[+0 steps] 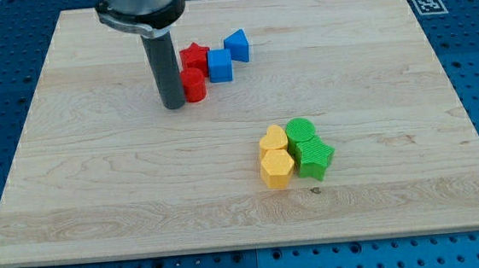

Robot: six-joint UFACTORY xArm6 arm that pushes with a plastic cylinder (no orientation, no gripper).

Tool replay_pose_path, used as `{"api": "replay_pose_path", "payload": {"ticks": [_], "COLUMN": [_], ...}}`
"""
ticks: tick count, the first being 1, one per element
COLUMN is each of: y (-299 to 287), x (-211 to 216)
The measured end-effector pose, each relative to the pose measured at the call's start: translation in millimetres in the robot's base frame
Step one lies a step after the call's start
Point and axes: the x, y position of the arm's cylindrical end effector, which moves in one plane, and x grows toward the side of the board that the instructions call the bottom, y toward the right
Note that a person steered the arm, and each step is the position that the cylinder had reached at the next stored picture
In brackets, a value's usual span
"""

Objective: Push red circle to blue cube

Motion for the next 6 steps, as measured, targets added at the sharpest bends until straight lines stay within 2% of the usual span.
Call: {"api": "replay_pose_path", "payload": {"ticks": [2,4,6], "y": [0.0,0.0,15.0], "x": [-27.7,-28.8,5.5]}}
